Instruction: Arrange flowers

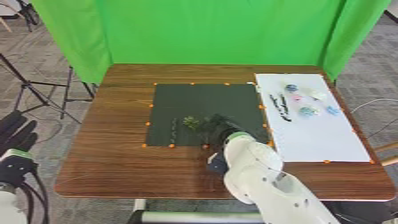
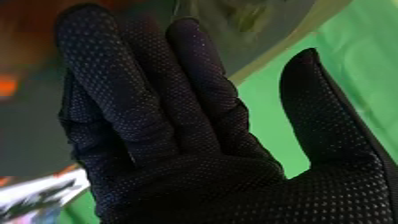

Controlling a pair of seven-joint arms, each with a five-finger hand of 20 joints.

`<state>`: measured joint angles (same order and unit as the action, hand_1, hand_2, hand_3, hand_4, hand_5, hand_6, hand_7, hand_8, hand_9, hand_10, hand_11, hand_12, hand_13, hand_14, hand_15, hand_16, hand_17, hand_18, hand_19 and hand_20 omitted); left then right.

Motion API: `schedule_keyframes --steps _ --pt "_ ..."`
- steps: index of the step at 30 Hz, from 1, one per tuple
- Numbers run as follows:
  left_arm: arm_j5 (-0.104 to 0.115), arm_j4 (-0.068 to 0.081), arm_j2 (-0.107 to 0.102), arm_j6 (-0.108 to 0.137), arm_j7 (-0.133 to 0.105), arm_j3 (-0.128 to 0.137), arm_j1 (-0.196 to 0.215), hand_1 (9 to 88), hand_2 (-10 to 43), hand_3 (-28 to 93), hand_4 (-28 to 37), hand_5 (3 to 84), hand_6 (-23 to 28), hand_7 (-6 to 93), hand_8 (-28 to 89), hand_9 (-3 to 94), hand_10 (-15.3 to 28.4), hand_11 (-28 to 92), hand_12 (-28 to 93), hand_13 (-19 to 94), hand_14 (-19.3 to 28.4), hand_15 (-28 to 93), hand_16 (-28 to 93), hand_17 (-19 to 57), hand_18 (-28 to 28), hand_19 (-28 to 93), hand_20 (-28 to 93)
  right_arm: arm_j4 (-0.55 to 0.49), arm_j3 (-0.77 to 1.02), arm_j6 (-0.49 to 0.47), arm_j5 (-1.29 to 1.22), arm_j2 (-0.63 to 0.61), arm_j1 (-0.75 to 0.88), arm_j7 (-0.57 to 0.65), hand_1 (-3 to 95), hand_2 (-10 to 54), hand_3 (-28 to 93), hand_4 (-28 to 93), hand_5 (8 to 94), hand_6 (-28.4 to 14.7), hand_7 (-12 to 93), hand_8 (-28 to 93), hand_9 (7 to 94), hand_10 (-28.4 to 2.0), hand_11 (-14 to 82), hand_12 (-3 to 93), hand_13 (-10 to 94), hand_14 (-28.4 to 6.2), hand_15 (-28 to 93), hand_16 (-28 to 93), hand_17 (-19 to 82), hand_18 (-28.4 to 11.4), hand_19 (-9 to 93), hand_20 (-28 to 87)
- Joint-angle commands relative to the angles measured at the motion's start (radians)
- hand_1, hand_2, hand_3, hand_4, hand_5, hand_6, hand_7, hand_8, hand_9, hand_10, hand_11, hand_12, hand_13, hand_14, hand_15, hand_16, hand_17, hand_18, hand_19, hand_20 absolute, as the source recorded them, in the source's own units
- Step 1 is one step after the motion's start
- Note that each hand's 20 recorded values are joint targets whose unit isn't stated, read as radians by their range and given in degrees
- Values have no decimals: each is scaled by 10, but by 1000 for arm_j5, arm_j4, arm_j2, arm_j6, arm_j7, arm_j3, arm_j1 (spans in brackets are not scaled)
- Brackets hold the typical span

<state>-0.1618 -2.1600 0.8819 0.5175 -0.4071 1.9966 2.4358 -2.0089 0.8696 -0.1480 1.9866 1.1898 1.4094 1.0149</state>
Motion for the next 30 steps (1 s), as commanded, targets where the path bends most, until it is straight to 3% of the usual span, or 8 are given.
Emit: schedule_keyframes --steps 1,4,7,10,13,15,23,30 --pt "18 -12 17 -7 -21 3 33 218 141 709 -283 410 92 245 -134 319 154 296 94 211 160 491 -114 -70 136 348 90 -54 161 42 16 -103 2 -18 165 145 714 -161 587 -140 504 -135 748 -256 127 126 742 -184 476 236 275 -284 665 494" --pt "8 -16 18 -7 -16 6 36 218 141 709 -283 410 92 246 -134 319 154 295 94 211 160 492 -113 -71 136 348 90 8 179 108 146 -161 -22 -30 212 96 704 -172 599 -126 359 -100 727 -243 140 141 714 -184 514 250 265 -284 672 478" --pt "-13 -15 21 16 -10 5 41 217 141 710 -283 409 92 245 -134 319 154 295 95 211 160 492 -114 -71 136 348 91 68 233 99 167 -172 -46 -5 272 -16 735 -208 529 -127 310 -95 560 -268 167 150 547 -227 638 230 246 -284 690 451" --pt "20 -19 25 12 -31 7 53 217 141 710 -283 410 93 245 -134 319 154 295 95 211 160 492 -114 -71 136 349 91 135 223 61 188 -196 -99 -3 307 -87 734 -231 497 -133 297 -97 510 -275 197 172 489 -247 683 227 234 -284 694 448" --pt "15 -15 20 14 -33 0 47 217 141 711 -283 409 92 247 -134 319 154 295 95 212 160 492 -114 -71 135 348 91 199 183 48 201 -228 -150 -1 313 -95 711 -269 495 -132 296 -97 490 -275 252 201 476 -253 704 239 231 -284 696 450" --pt "-4 -17 25 16 -27 0 48 219 141 711 -283 412 87 249 -134 319 154 296 95 211 160 492 -114 -71 135 348 91 251 155 25 185 -235 -188 6 315 -95 696 -279 501 -126 290 -101 492 -264 284 211 474 -250 720 249 235 -284 702 452" --pt "-6 -11 16 17 -12 -11 26 223 140 709 -283 412 85 257 -141 319 153 297 95 211 159 494 -115 -70 135 348 91 380 55 -35 165 -275 -269 6 374 -95 511 -283 529 -124 177 -90 550 -241 430 293 531 -237 764 351 272 -284 775 475" --pt "-7 -7 14 15 -5 -11 20 222 141 709 -283 411 89 252 -139 319 153 298 94 212 159 494 -115 -71 135 349 91 458 -2 -84 132 -272 -321 24 410 -95 423 -283 538 -118 151 -91 575 -237 477 340 553 -233 778 406 282 -284 792 500"
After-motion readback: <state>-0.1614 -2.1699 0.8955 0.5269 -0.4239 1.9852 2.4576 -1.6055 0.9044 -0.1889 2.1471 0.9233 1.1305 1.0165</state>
